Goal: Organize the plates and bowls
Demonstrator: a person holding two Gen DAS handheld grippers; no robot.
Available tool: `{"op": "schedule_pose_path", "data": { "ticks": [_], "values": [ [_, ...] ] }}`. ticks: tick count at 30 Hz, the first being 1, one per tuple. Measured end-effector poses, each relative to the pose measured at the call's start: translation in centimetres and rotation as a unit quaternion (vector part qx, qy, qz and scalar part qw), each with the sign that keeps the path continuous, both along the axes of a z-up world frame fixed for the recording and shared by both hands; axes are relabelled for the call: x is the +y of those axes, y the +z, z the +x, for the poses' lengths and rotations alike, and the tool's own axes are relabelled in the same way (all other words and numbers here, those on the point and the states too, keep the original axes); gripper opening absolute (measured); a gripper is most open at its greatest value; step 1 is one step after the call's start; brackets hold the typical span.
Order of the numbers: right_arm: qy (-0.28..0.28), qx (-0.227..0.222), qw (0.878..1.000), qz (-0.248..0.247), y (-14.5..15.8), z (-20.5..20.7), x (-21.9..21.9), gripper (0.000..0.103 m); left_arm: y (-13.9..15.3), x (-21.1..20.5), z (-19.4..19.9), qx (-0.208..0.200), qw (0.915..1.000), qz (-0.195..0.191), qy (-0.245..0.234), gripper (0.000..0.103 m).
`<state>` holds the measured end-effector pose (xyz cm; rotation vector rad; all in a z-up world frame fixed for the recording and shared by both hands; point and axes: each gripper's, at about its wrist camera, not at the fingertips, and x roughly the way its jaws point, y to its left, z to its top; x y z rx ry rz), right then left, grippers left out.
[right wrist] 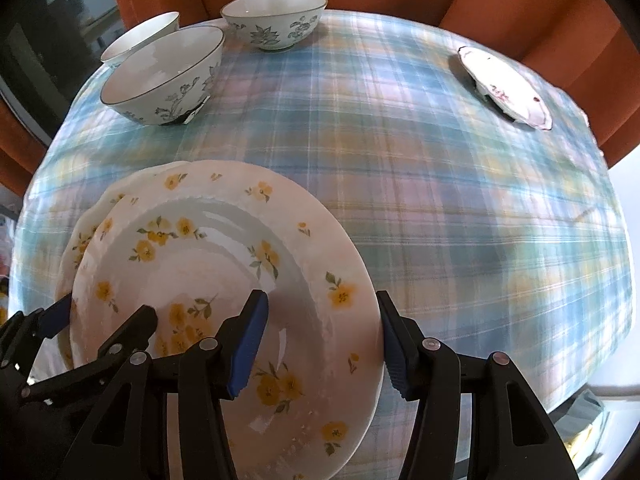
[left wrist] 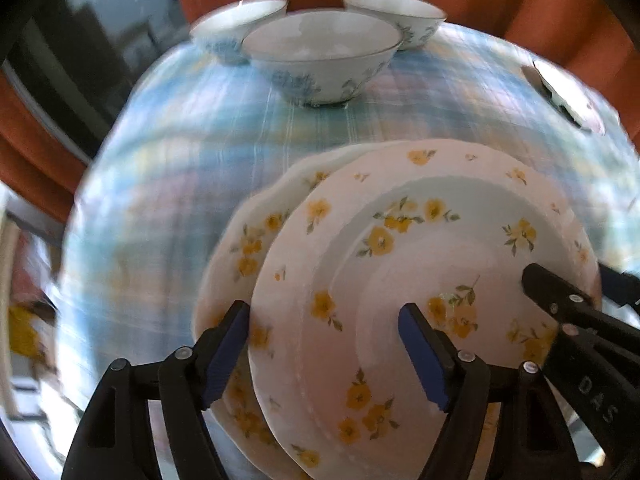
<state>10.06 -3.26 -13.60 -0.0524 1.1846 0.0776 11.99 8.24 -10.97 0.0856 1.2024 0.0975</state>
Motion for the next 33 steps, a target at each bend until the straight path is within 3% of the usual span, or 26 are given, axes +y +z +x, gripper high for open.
{"op": "schedule_pose_path", "data": {
  "ticks": [6,13,24,33],
  "values": [
    [-0.013,-0.018,1.0,0.013,1.1,-0.5,-1.1,0.057,0.3,0.5,0.2,0.0,0.9999,-0.011,0.006,0.082],
    [-0.025,-0.011,0.999,0.017,1.5,-1.6,-1.5,0.033,1.5,1.3,-0.4,-0.021,0.9995,-0.023,-0.007,0.082],
    [-0.035,0.007,0.999,-0.006,0.0,-2.0,1.4,0.037,1.6,2.9,-1.5,-0.012,0.9992,-0.032,-0.02,0.085],
    [-0.059,0.01,0.998,0.01,0.3,-2.0,1.1,0.039,2.6,2.7,-1.8,-0.018,0.998,-0.043,-0.042,0.085]
  ]
}}
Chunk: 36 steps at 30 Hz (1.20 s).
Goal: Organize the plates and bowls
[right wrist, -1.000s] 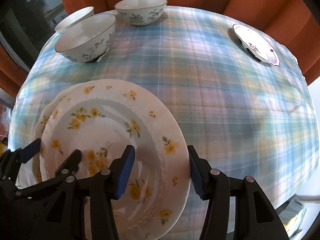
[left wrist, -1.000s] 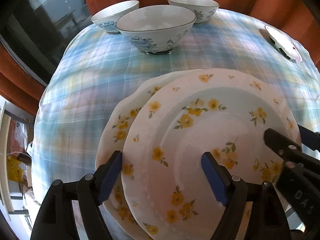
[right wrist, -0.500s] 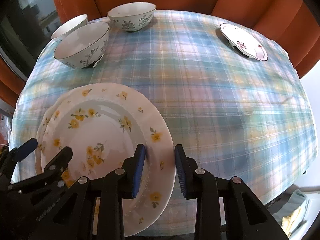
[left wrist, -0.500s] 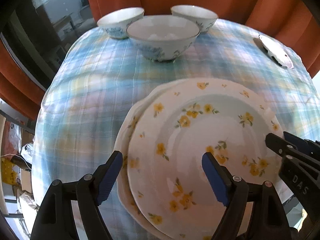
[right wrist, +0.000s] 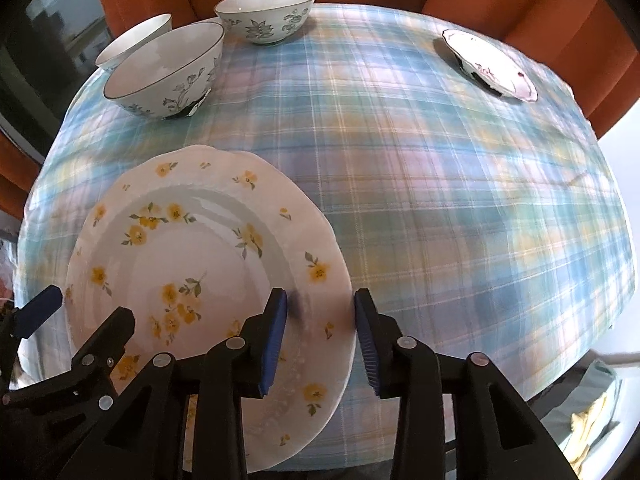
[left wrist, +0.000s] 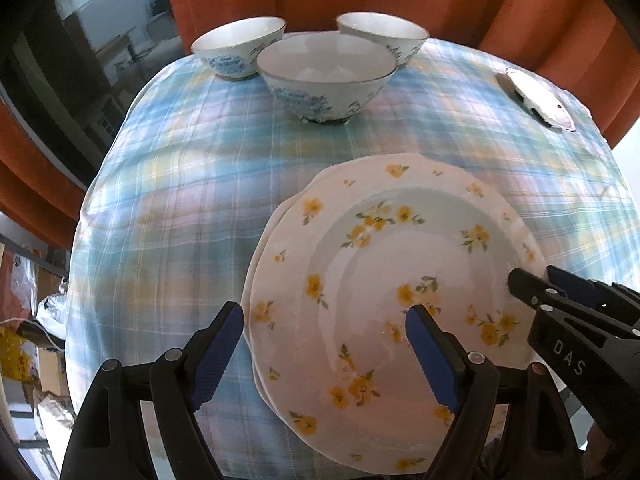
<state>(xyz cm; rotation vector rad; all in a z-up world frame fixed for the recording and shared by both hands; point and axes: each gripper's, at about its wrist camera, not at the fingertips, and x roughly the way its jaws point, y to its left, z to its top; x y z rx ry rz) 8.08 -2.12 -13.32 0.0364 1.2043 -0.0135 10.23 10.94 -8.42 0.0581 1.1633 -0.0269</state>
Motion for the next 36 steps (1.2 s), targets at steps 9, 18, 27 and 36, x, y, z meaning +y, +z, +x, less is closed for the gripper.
{"op": "schedule_pose_path", "data": {
  "ticks": [9,18,27,36],
  "values": [
    [-0.019,-0.034,0.999,0.025,2.9,-0.5,-1.7,0.062,1.9,-1.1,1.1,-0.016,0.9997,-0.012,-0.013,0.091],
    [-0.035,-0.071,0.995,0.056,4.2,-0.2,-6.1,0.074,3.4,-4.3,2.7,-0.044,0.9986,-0.023,-0.016,0.097],
    [-0.021,-0.096,0.993,0.058,5.2,2.3,-12.3,0.074,4.3,-10.8,5.4,-0.055,0.9981,-0.028,-0.003,0.097],
    [0.007,-0.092,0.991,0.096,6.1,7.0,-20.7,0.074,5.0,-17.8,8.6,-0.075,0.9961,-0.022,0.04,0.095]
  ]
}}
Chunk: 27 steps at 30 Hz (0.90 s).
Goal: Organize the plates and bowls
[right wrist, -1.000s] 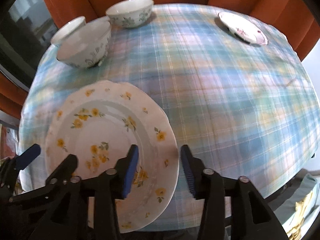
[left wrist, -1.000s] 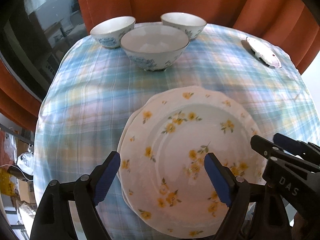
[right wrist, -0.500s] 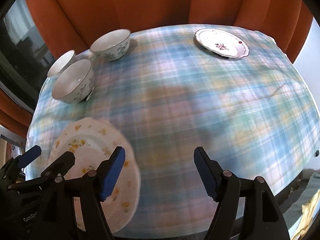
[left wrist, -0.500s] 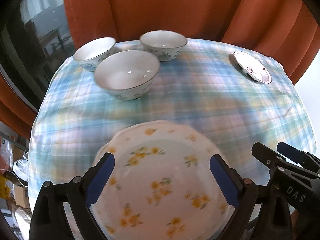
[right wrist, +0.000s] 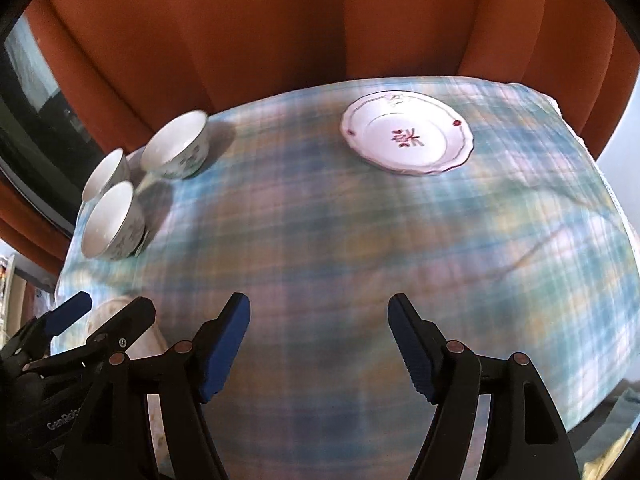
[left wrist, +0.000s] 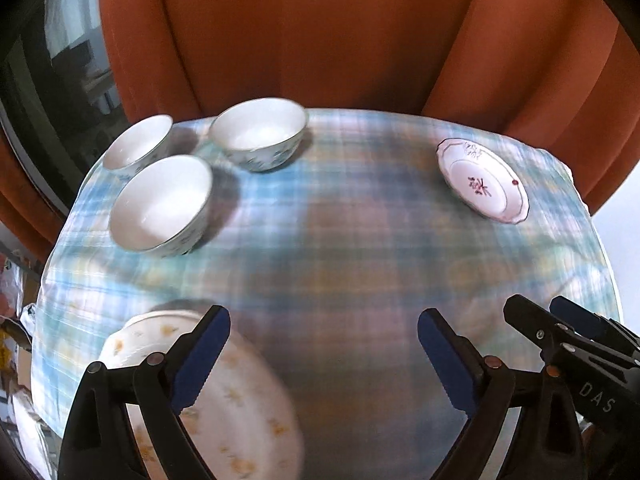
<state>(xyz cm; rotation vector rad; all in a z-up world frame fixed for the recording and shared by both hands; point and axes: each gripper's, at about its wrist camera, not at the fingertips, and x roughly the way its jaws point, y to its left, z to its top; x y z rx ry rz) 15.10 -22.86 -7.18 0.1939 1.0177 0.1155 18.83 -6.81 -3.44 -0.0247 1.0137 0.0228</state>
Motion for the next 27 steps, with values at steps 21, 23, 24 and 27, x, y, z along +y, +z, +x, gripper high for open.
{"op": "schedule_pose_path", "data": {
  "ticks": [21,23,24,27],
  "values": [
    [0.023,-0.023,0.999,-0.024,-0.6,11.8,-12.2,0.074,-1.2,-11.8,11.2,-0.018,0.999,0.022,0.036,0.089],
    [0.022,-0.026,0.999,-0.016,-0.7,12.9,-12.8,0.074,-1.8,-12.3,12.2,-0.017,0.9989,0.017,0.041,0.087],
    [0.022,-0.028,0.999,-0.007,-0.9,13.6,-13.2,0.075,-2.2,-12.7,12.9,-0.016,0.9989,0.008,0.042,0.082],
    [0.016,-0.026,1.0,-0.002,-1.5,15.6,-13.9,0.075,-3.4,-13.5,14.5,-0.008,0.9989,-0.005,0.046,0.078]
  ]
}}
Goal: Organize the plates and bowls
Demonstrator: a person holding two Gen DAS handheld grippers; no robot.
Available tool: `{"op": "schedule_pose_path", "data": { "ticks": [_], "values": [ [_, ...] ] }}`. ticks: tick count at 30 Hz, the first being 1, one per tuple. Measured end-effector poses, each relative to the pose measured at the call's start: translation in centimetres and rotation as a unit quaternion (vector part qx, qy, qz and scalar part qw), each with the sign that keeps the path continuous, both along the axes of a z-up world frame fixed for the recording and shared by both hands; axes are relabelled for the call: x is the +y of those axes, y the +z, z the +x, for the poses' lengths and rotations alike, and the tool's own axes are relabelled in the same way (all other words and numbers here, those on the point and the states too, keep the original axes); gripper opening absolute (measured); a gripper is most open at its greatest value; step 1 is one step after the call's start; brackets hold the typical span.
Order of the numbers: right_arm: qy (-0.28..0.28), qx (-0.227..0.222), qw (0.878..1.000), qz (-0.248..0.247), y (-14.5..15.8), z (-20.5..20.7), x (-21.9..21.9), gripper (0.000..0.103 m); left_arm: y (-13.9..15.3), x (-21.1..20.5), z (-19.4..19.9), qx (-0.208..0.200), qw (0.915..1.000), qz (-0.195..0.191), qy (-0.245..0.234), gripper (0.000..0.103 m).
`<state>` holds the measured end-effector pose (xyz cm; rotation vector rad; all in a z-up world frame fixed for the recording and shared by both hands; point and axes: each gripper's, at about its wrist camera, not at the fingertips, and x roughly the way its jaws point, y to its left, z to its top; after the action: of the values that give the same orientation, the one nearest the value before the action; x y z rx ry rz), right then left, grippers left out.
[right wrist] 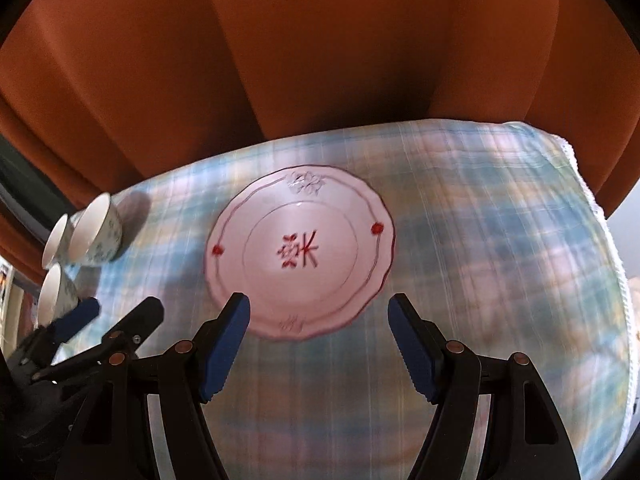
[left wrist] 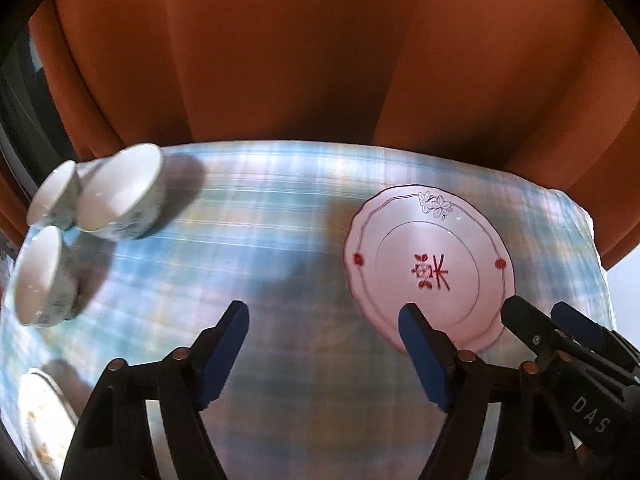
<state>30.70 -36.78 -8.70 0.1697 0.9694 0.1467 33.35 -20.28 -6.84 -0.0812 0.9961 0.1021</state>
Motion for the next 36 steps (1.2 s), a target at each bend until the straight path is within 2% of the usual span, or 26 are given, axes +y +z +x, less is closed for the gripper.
{"op": "schedule_pose_path", "data": {
  "ticks": [10,21,26,29,31,36],
  "values": [
    [-0.003,0.011,1.0,-0.004,-2.8,5.6,-1.6,0.075,-3.6,-1.3,4.4,0.026,0.9996,0.003,0.014,0.077],
    [-0.026,0.027,0.999,0.0,-5.4,9.7,-2.6,0.074,-6.3,-2.5,7.1,0.043,0.9987,0.029,-0.003,0.075],
    [-0.022,0.037,0.999,-0.004,-6.5,10.3,-2.1,0.067,-7.5,-3.1,7.4,0.055,0.9978,0.032,-0.017,0.069],
    [-0.019,0.045,0.999,-0.001,-6.8,10.6,-1.8,0.056,-7.4,-3.7,7.2,0.055,0.9974,0.035,-0.03,0.056],
    [-0.009,0.052,0.999,-0.003,-7.0,10.7,-1.2,0.05,-7.4,-3.9,7.2,0.057,0.997,0.042,-0.031,0.055],
    [-0.015,0.06,0.998,-0.017,-6.8,10.1,-0.6,0.05,-7.3,-4.4,7.1,0.064,0.9962,0.047,-0.036,0.054]
  ]
}}
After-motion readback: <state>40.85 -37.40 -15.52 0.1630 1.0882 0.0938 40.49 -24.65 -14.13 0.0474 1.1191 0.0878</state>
